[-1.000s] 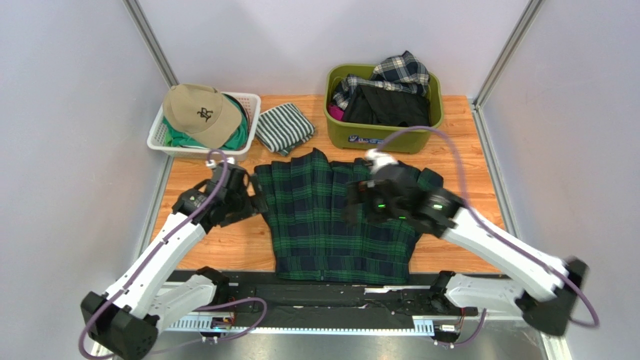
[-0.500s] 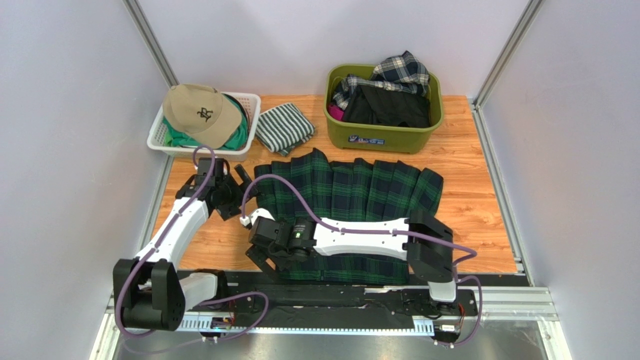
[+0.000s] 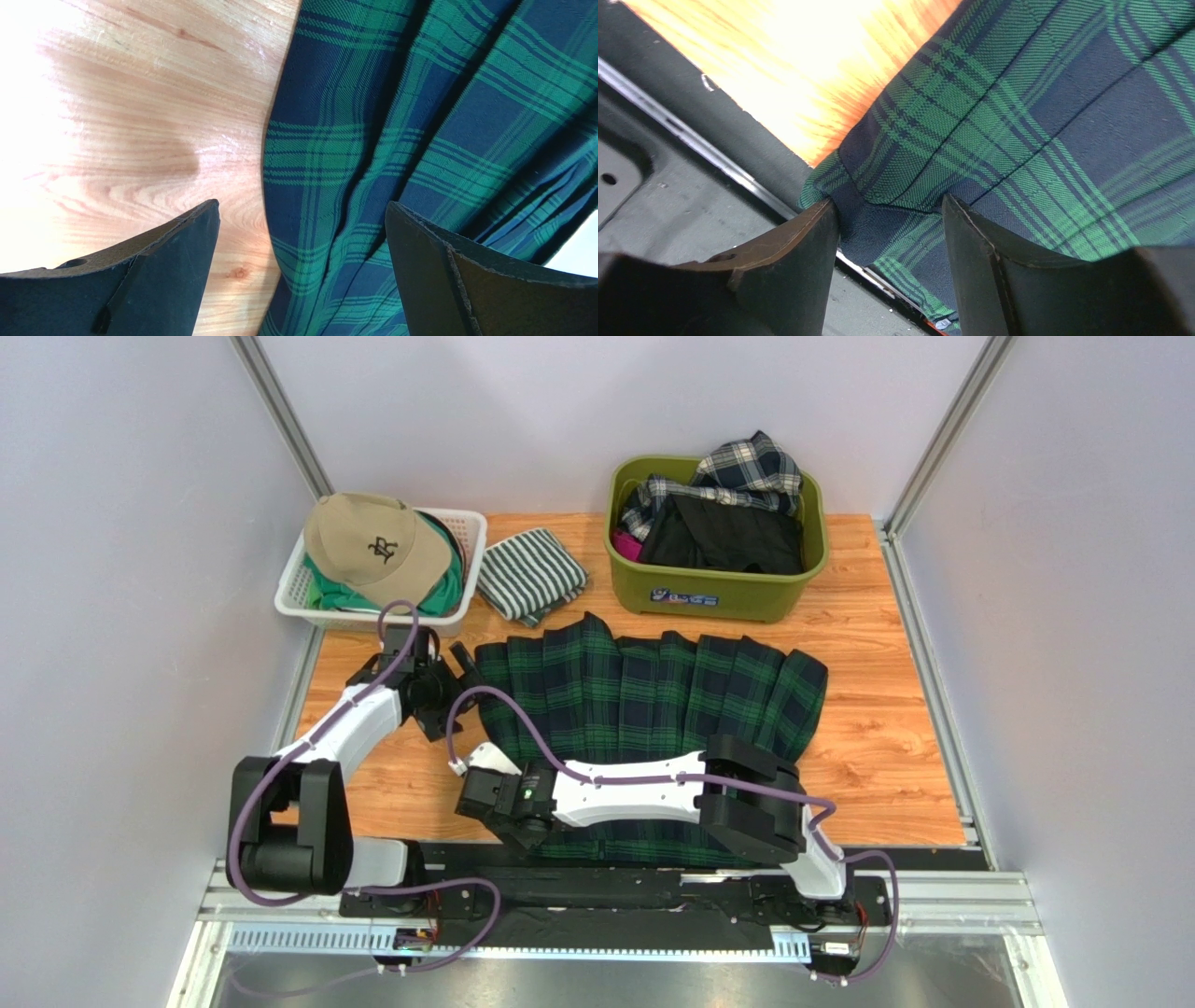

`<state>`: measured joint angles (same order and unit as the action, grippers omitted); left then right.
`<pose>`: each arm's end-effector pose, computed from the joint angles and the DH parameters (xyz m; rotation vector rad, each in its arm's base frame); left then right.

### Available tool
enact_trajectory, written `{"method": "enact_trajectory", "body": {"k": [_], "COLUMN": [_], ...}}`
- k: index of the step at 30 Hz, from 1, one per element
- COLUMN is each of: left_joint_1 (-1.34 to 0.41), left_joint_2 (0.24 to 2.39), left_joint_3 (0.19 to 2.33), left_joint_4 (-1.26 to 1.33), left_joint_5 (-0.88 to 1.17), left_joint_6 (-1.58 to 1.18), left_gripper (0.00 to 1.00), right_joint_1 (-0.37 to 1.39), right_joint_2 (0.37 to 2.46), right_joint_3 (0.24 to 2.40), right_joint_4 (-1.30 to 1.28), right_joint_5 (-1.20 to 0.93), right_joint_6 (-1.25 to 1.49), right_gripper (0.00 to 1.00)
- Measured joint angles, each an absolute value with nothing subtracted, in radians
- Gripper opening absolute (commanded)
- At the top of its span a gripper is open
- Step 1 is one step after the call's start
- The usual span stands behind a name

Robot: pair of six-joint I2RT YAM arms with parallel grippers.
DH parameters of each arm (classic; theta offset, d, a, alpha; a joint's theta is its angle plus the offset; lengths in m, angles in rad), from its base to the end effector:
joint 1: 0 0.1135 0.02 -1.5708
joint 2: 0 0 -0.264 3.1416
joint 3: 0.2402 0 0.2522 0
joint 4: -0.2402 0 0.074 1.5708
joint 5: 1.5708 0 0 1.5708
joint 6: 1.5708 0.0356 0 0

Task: Fold and stack the skirts
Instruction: Fold the skirt at the center of the board.

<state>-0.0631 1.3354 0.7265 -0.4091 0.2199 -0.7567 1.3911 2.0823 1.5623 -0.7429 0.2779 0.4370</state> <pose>0.2498 -0.0236 0.1868 -0.8268 2.5332 -0.5708 0.0855 0.4158 0.1709 -1.2026 2.4560 0.1026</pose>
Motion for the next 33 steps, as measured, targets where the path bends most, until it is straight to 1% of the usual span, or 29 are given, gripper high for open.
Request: {"method": "enact_trajectory", "body": {"k": [2, 5, 10, 14, 17, 22, 24, 26, 28, 29, 30, 32, 33], "left_joint_1": [-0.063, -0.063, -0.063, -0.063, -0.063, -0.063, -0.063, -0.063, -0.063, -0.063, -0.063, -0.063, -0.063], "left_joint_2": [1.356, 1.395, 1.472, 1.481, 1.483, 1.493, 1.501, 1.509, 1.515, 1.517, 1.519, 1.523, 1.524], "left_joint_3": [0.728, 0.73, 0.746, 0.755, 0.756, 0.766, 0.772, 0.781, 0.786, 0.789, 0.791, 0.794, 0.794], "left_joint_4": [-0.398, -0.378, -0.354, -0.343, -0.34, -0.339, -0.34, -0.339, -0.339, -0.34, -0.34, -0.339, -0.339], "left_joint_5": [0.223, 0.234, 0.255, 0.261, 0.26, 0.257, 0.257, 0.257, 0.257, 0.257, 0.257, 0.256, 0.257], "left_joint_6": [-0.755, -0.754, -0.752, -0.752, -0.752, -0.748, -0.747, -0.744, -0.741, -0.739, -0.737, -0.734, -0.733], "left_gripper": [0.92, 0.91, 0.91, 0.91, 0.91, 0.91, 0.91, 0.91, 0.9, 0.89, 0.89, 0.88, 0.88], "right_joint_1": [1.401, 1.412, 1.42, 1.421, 1.421, 1.421, 1.421, 1.421, 1.422, 1.422, 1.422, 1.422, 1.422], "right_joint_2": [2.093, 2.097, 2.094, 2.093, 2.11, 2.155, 2.173, 2.185, 2.19, 2.19, 2.19, 2.189, 2.188], "right_joint_3": [1.583, 1.602, 1.615, 1.628, 1.678, 1.72, 1.72, 1.72, 1.718, 1.714, 1.711, 1.7, 1.694], "right_joint_4": [-0.768, -0.792, -0.795, -0.787, -0.788, -0.782, -0.789, -0.8, -0.814, -0.817, -0.82, -0.82, -0.82], "right_joint_5": [0.31, 0.34, 0.348, 0.337, 0.335, 0.342, 0.35, 0.362, 0.377, 0.383, 0.388, 0.398, 0.403], "right_joint_6": [0.442, 0.442, 0.428, 0.421, 0.425, 0.444, 0.451, 0.456, 0.463, 0.464, 0.47, 0.472, 0.477], "right_gripper": [0.67, 0.71, 0.71, 0.7, 0.7, 0.65, 0.64, 0.59, 0.46, 0.36, 0.23, 0.16, 0.04]}}
